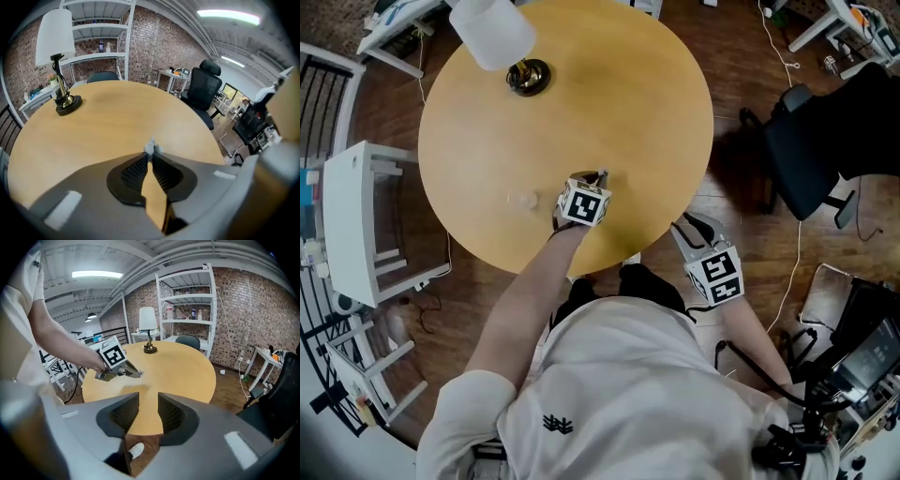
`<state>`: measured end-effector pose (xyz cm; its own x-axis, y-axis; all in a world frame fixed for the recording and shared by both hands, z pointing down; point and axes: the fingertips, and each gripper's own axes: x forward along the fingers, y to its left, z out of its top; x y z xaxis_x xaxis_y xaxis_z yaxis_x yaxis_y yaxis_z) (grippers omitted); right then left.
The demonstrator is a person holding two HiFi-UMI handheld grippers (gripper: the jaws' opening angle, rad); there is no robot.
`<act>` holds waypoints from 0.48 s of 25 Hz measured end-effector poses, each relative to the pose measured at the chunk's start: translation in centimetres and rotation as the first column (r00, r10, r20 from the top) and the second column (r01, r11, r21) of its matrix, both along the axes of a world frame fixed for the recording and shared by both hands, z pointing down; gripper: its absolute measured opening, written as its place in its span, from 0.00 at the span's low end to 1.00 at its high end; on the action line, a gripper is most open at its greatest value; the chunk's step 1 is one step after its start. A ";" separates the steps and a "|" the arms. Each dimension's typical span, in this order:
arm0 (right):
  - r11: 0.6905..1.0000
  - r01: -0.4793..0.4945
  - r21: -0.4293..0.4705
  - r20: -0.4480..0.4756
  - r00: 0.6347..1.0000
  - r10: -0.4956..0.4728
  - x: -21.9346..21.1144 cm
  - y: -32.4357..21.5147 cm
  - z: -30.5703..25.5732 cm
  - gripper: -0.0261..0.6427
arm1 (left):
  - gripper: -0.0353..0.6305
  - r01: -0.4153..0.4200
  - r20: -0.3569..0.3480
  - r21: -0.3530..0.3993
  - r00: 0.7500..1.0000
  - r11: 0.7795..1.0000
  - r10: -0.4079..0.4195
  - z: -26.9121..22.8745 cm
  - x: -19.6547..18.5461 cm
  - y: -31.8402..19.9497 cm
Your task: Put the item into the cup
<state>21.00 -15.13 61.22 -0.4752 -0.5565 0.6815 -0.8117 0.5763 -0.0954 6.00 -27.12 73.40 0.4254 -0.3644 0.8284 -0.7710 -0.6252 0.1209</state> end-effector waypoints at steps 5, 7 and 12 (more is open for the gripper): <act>0.998 0.046 0.036 0.018 0.999 -0.047 -4.7 -1.0 -1.9 0.23 | 0.07 -0.023 -0.073 0.017 0.997 1.000 0.024 -7.2 -3.5 3.2; 0.996 0.068 0.054 0.026 0.997 -0.070 -6.6 -1.5 -2.6 0.23 | 0.07 -0.019 -0.084 0.038 0.996 0.999 0.023 -9.8 -5.5 4.1; 0.989 0.118 0.091 0.032 0.992 -0.122 -13.6 -1.2 -3.4 0.23 | 0.07 0.002 -0.054 0.115 0.999 0.993 0.004 -13.5 -14.2 6.5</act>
<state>7.44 -16.35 57.85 -0.5663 -0.5517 0.6123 -0.7330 0.6768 -0.0681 -8.22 -20.61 59.86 0.4687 -0.4553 0.7570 -0.7646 -0.6382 0.0896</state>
